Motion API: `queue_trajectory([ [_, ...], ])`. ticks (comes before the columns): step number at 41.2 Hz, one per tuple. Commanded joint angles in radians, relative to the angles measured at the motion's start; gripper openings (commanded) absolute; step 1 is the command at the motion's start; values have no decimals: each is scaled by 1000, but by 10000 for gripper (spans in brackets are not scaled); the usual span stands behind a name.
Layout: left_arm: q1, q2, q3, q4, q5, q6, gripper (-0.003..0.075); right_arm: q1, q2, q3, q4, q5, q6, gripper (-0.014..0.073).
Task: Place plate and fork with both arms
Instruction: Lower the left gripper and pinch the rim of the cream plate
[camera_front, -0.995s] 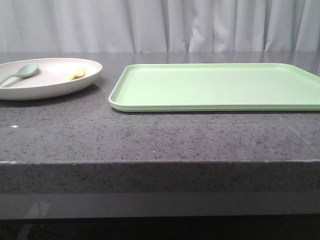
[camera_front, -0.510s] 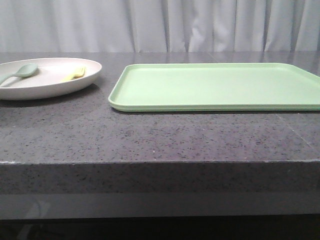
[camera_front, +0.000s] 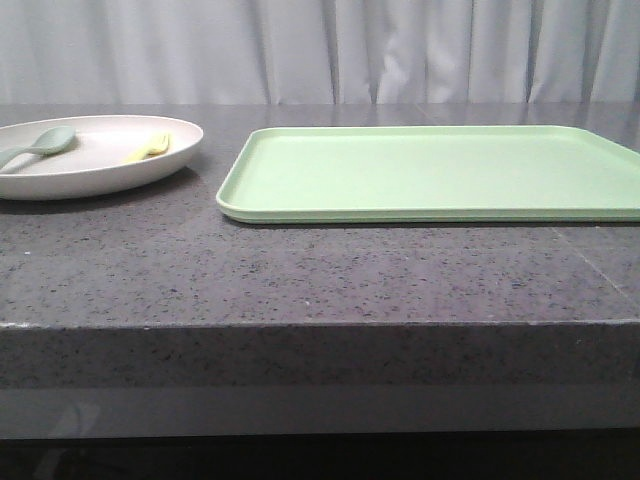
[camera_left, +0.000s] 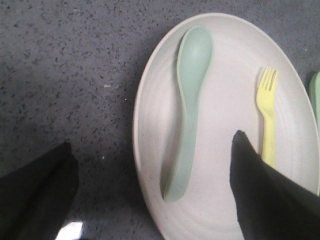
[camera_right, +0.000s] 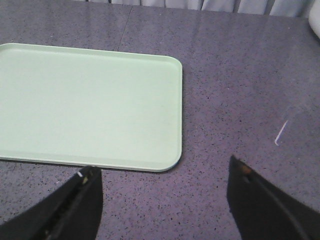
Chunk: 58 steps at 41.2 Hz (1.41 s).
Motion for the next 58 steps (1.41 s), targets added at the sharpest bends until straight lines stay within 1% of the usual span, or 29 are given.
queue_trajectory([
  [1, -1, 0, -41, -121, -13, 46, 581, -8, 13, -31, -11, -74, 2, 542],
  [5, -1, 35, -41, -183, -11, 80, 531, -8, 13, -31, -11, -74, 2, 542],
  [10, -2, 67, -41, -206, -17, 94, 475, -8, 13, -31, -11, -74, 2, 542],
  [13, -6, 85, -43, -214, -20, 100, 452, -8, 13, -31, -11, -74, 2, 542],
  [17, -11, 103, -43, -250, -14, 147, 425, -8, 13, -31, -11, -74, 2, 542],
  [32, -44, 134, -43, -256, -31, 151, 310, -8, 13, -31, -11, -74, 2, 542],
  [45, -44, 134, -43, -256, -45, 151, 137, -8, 13, -31, -11, -74, 2, 542],
  [58, -44, 134, -43, -256, -50, 151, 34, -8, 13, -31, -11, -74, 2, 542],
])
